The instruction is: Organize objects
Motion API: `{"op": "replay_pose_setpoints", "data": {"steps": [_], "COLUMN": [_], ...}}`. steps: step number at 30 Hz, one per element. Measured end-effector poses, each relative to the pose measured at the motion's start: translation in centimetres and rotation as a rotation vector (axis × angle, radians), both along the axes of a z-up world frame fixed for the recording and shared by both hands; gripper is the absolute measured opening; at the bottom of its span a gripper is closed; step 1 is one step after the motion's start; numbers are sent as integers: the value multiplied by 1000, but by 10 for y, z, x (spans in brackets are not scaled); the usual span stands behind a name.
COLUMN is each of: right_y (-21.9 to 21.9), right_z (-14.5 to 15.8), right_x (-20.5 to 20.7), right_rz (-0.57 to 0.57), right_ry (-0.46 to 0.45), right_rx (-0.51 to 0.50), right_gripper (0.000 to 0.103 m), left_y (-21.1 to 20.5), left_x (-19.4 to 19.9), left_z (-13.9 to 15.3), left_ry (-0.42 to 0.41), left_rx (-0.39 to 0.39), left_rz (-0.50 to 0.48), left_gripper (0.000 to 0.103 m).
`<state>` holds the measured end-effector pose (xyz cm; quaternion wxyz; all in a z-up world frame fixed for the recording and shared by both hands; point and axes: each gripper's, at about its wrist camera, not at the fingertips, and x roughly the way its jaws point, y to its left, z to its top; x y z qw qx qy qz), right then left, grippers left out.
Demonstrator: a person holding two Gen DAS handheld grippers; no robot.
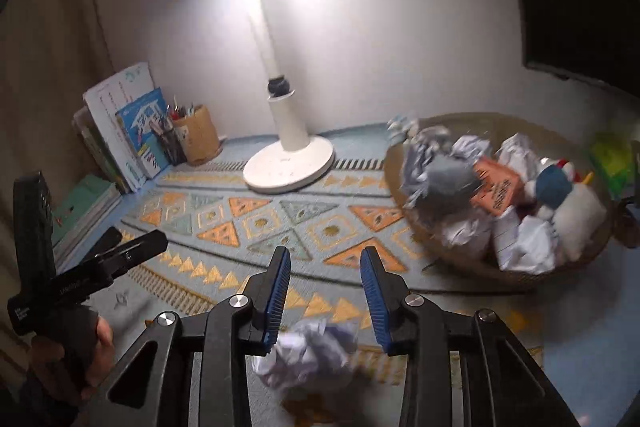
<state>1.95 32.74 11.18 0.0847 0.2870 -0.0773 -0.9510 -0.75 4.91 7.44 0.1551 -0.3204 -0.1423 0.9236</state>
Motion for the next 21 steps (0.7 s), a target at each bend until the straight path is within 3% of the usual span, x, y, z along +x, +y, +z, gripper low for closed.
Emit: {"op": "replay_pose_setpoints", "data": {"steps": [4,6,8,11,14,17,21], "right_y": [51,58,52,38,30,22,10], "right_z": [41,39,20,-23,-65,-94,-104], "right_x": [-7,-7,-1,28,51,54,50], "right_rz": [-56,49,166,205,234,236,246], "right_ry": [38,-22,-112,-205,-282,-359,-374], "right_rx": [-46,-95,-148,-111,-161,-205,-222], "right_gripper": [28,29,34,67,69,69,69], "left_y": [40,53,56,48,36,28,26], "left_x": [0,1,4,11,11,19,15], "left_z": [18,8,-9,-37,-52,-47,-52], "left_ry": [80,72,30,-33,-94,-21,-68], "left_rx": [-65,-142,-155,-137,-103,-82,-63], "left_rz": [-70,-73,-87,-86,-48,-4,1], "left_gripper": [102,102,102,102,102,102,102]}}
